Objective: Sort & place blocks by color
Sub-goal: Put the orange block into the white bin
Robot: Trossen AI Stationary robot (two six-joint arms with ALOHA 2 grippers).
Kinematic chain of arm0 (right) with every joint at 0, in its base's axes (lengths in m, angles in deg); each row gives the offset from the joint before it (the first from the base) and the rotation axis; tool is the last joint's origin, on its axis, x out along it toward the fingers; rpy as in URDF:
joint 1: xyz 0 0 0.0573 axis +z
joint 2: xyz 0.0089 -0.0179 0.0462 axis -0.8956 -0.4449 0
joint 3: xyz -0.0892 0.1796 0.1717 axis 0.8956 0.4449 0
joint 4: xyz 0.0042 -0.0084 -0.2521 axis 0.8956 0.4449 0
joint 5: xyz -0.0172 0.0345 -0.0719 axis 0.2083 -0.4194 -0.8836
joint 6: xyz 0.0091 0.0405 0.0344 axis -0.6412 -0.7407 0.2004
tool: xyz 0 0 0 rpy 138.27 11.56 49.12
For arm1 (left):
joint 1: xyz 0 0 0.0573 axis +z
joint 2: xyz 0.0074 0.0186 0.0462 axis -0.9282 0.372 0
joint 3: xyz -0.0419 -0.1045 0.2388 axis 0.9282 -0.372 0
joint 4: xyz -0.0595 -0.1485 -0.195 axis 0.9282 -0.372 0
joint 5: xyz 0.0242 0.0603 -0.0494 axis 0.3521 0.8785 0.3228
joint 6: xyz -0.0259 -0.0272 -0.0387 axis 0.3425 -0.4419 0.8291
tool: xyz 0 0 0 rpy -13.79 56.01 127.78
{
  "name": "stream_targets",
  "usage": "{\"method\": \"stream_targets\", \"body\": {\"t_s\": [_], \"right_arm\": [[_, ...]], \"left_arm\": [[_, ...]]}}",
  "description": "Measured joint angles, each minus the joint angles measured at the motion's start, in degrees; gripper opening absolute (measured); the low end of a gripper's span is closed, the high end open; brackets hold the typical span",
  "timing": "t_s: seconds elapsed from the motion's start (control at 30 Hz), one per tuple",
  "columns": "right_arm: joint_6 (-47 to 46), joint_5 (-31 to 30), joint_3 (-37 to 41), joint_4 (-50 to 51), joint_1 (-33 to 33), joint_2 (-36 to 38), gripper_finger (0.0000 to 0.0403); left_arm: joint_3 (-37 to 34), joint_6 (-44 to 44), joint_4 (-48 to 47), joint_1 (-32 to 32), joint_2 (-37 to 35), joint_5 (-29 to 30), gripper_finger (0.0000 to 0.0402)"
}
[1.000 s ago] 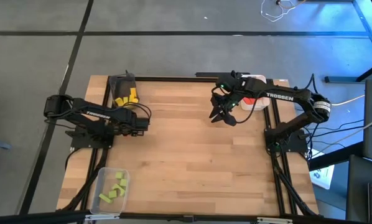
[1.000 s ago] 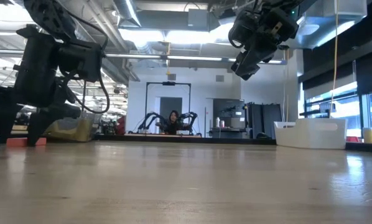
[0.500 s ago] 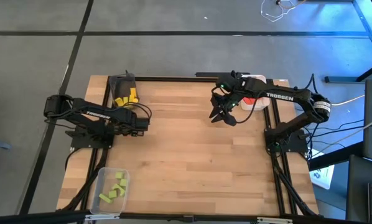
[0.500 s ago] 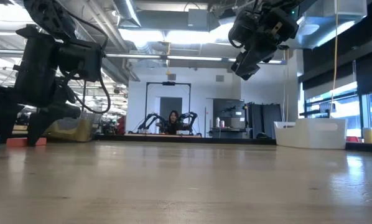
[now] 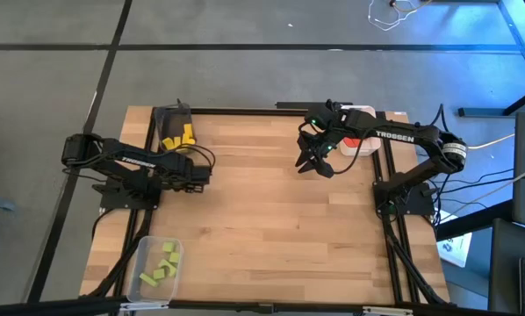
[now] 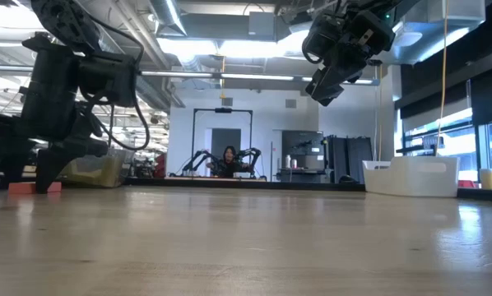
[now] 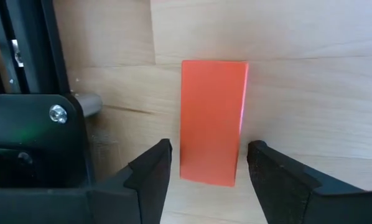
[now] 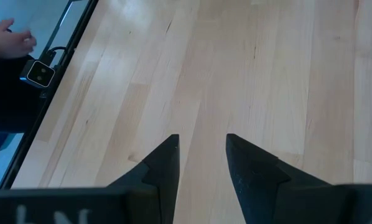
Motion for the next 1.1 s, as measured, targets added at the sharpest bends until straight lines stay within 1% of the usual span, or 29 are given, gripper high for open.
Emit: {"method": "stream_targets", "body": {"t_s": [0.5, 0.73, 0.93, 1.1], "right_arm": [[-0.01, 0.00, 0.00, 0.00, -0.01, 0.00, 0.0133], [0.01, 0.00, 0.00, 0.01, 0.01, 0.00, 0.0133], [-0.01, 0.00, 0.00, 0.01, 0.01, 0.00, 0.0133], [-0.01, 0.00, -0.02, -0.14, 0.00, 0.00, 0.0133]], "left_arm": [[-0.04, -1.57, 2.91, 0.00, 0.02, -0.49, 0.0128], [0.01, -1.63, 2.93, -0.06, 0.02, -0.59, 0.0125], [2.22, -5.11, 2.85, -1.18, 0.41, 0.58, 0.0124], [4.00, -7.43, 5.95, -1.49, 0.31, 1.33, 0.0123]]}}
